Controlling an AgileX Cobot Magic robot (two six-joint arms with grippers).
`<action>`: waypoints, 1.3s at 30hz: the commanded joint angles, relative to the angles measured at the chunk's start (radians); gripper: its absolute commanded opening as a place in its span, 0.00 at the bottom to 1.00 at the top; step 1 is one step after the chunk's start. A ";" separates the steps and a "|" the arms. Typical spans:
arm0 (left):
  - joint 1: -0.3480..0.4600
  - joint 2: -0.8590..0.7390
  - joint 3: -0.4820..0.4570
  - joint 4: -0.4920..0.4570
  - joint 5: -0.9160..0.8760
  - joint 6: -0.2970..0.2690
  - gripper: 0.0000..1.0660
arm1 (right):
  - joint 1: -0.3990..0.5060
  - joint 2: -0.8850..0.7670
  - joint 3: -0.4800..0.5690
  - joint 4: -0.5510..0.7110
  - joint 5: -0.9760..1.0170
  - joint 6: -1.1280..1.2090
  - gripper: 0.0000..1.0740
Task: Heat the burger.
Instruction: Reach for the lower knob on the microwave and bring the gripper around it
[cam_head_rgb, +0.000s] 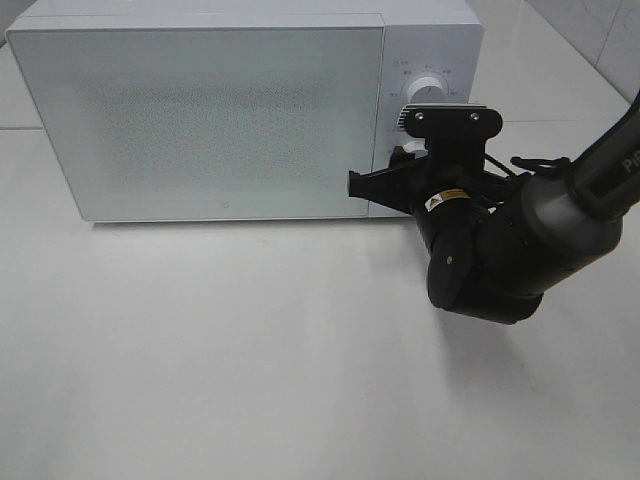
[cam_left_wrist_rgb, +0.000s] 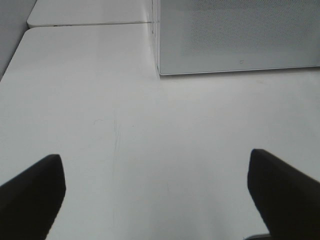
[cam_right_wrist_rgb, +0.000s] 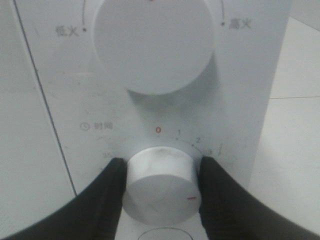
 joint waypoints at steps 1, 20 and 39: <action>0.003 -0.020 0.003 -0.007 -0.007 -0.006 0.85 | -0.011 -0.004 -0.015 -0.070 -0.053 0.118 0.01; 0.003 -0.020 0.003 -0.008 -0.007 -0.006 0.85 | -0.011 -0.004 -0.015 -0.242 -0.048 0.930 0.01; 0.003 -0.020 0.003 -0.008 -0.007 -0.006 0.85 | -0.011 -0.004 -0.015 -0.279 -0.049 1.704 0.01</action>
